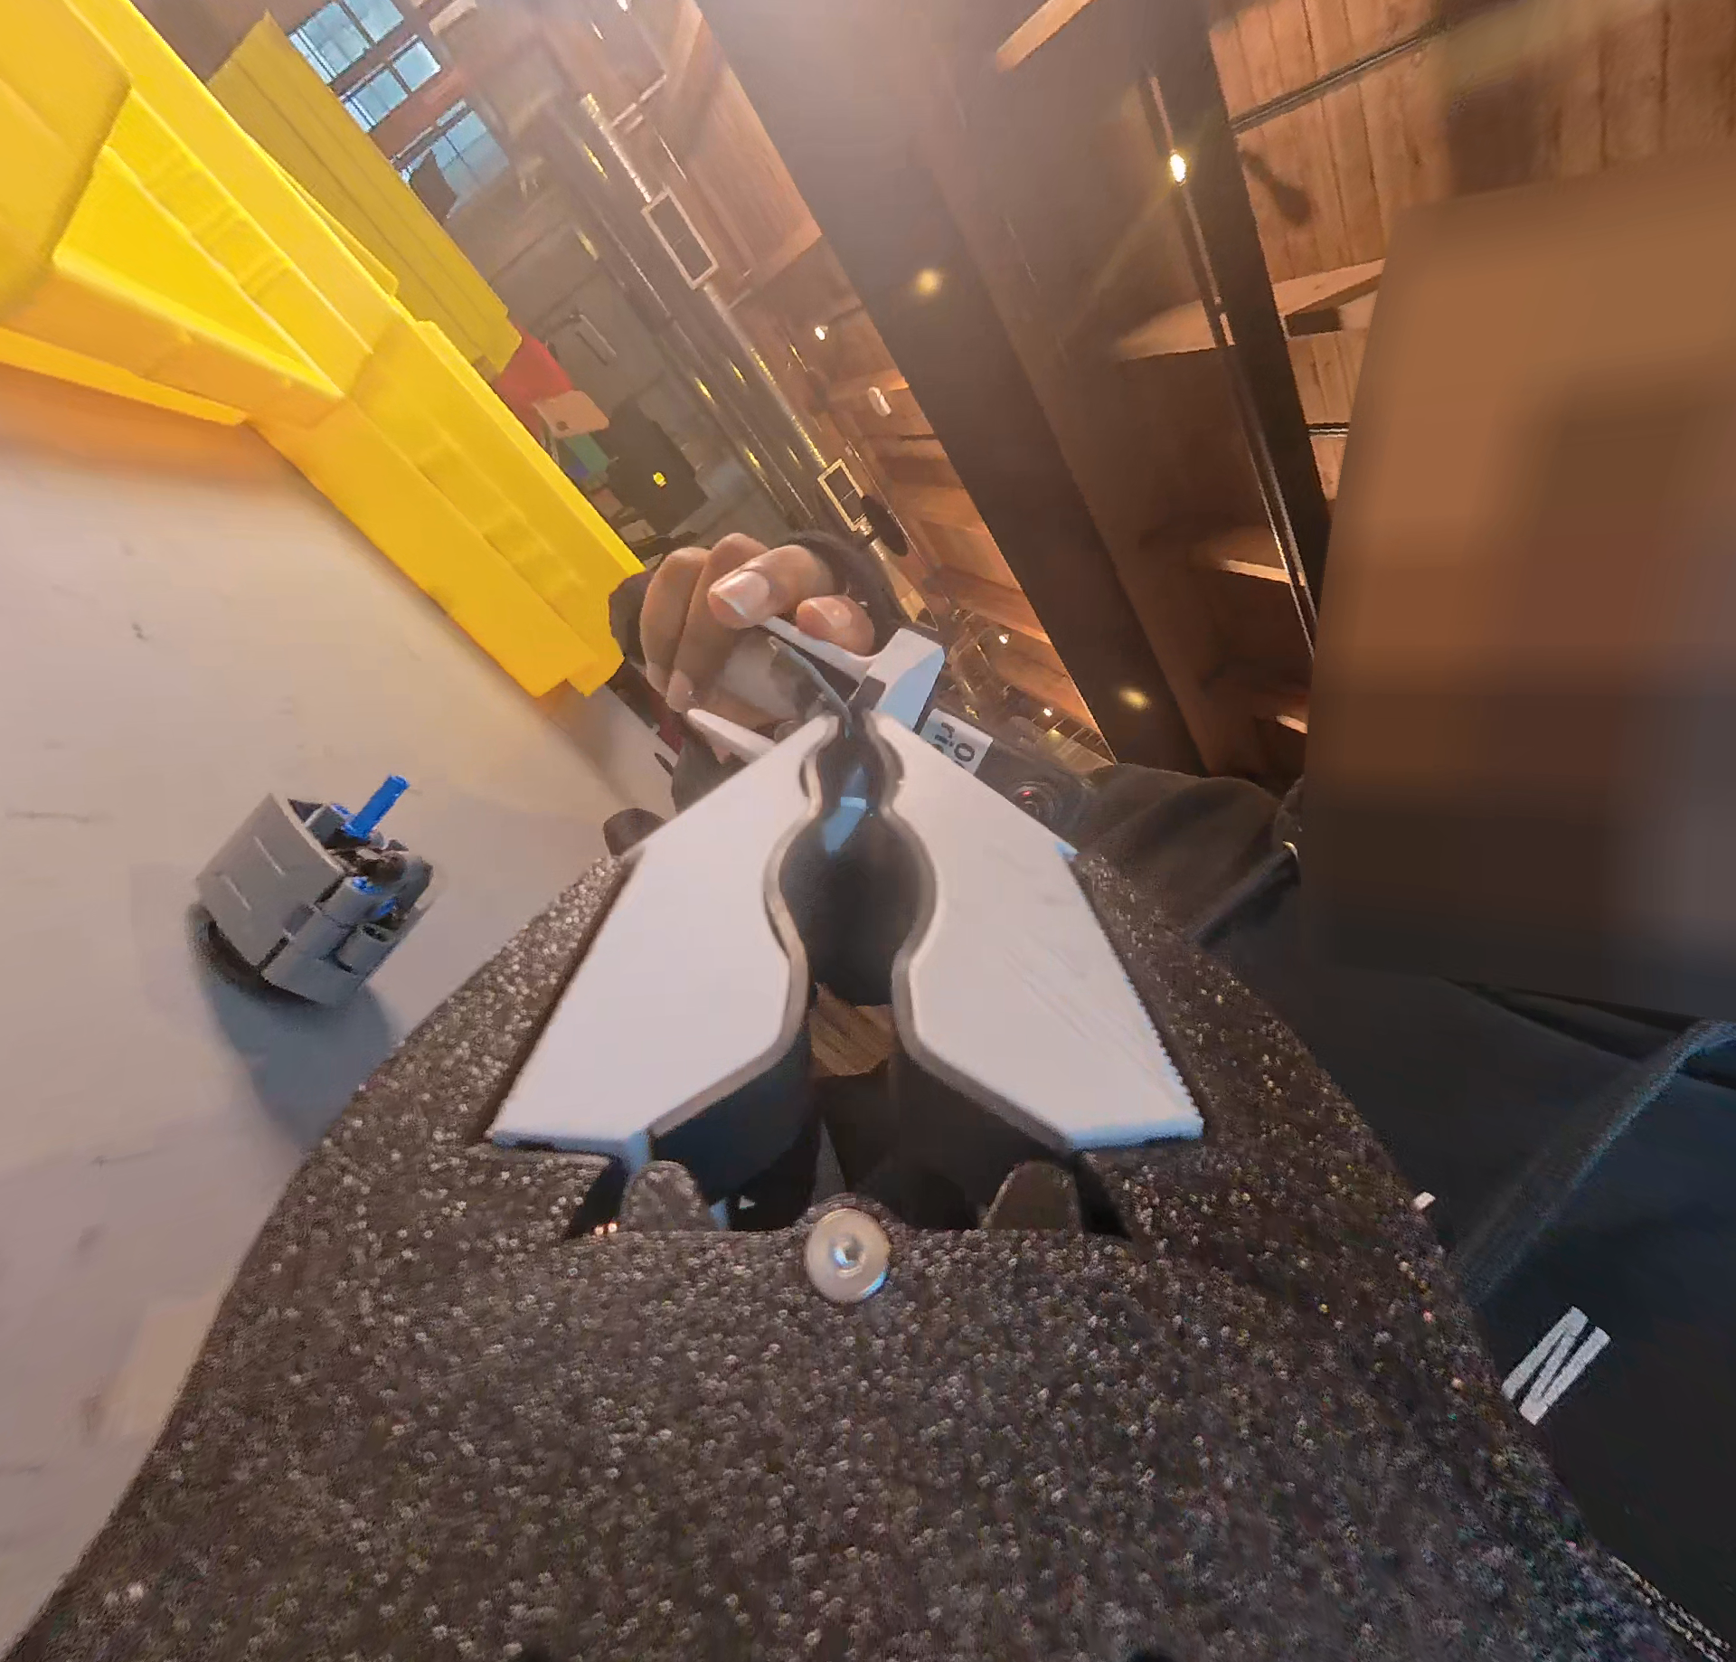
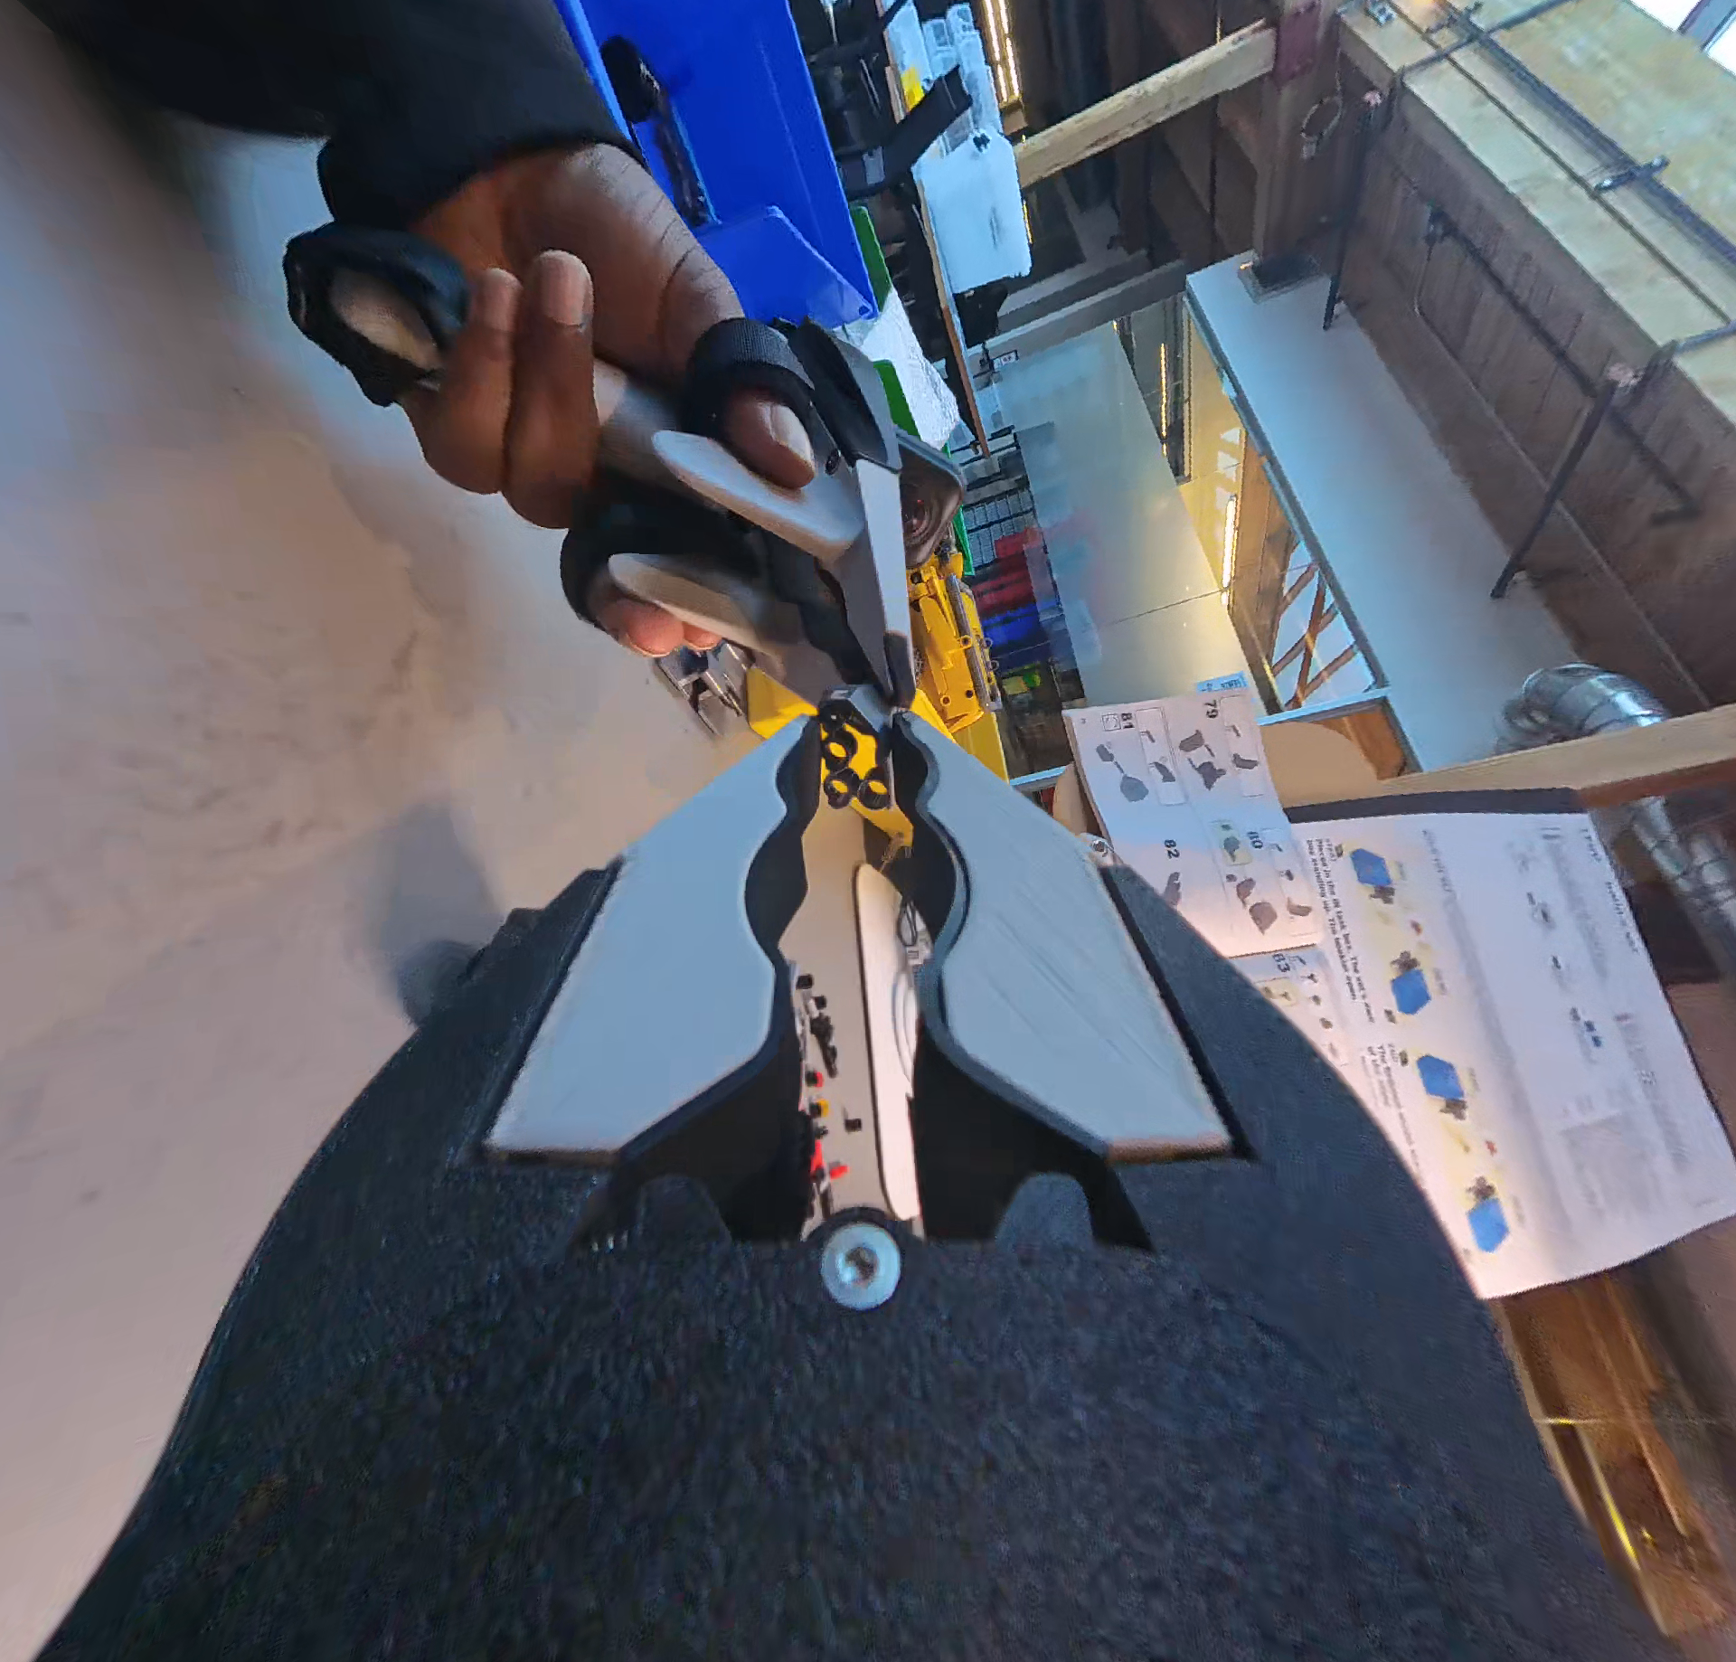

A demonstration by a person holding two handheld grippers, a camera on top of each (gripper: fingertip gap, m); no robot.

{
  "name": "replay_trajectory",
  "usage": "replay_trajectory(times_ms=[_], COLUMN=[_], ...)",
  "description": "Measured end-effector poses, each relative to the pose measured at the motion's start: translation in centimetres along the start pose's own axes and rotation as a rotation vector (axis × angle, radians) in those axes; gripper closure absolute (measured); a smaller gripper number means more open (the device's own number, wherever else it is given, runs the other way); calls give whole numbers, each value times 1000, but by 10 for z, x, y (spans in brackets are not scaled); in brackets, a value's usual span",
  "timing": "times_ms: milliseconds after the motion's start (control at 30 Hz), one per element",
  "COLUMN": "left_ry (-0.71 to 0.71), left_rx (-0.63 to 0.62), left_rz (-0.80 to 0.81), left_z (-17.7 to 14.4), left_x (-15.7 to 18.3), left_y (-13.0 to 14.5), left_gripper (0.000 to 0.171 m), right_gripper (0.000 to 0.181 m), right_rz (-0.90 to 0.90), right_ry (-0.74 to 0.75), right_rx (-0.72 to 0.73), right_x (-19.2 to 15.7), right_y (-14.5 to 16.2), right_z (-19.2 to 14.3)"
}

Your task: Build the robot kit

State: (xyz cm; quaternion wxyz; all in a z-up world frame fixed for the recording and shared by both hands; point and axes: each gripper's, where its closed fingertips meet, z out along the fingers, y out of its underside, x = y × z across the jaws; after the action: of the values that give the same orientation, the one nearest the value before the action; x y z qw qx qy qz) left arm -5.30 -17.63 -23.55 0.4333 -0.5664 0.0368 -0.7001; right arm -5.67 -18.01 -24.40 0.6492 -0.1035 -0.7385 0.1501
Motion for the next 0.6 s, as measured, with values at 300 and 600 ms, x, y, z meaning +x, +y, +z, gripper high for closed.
replay_trajectory(times_ms=[300, 600], left_ry=[-94, -207], left_rx=[51, 43], left_rz=[260, 569], left_z=[-5, 4], left_x=[7, 11], left_y=[-15, -12], left_gripper=[171, 171], right_gripper=[142, 157], right_rz=[518, 743], right_ry=[-19, 7], right_rx=[90, 94], right_x=[16, 20], right_y=[4, 9], right_z=[1, 10])
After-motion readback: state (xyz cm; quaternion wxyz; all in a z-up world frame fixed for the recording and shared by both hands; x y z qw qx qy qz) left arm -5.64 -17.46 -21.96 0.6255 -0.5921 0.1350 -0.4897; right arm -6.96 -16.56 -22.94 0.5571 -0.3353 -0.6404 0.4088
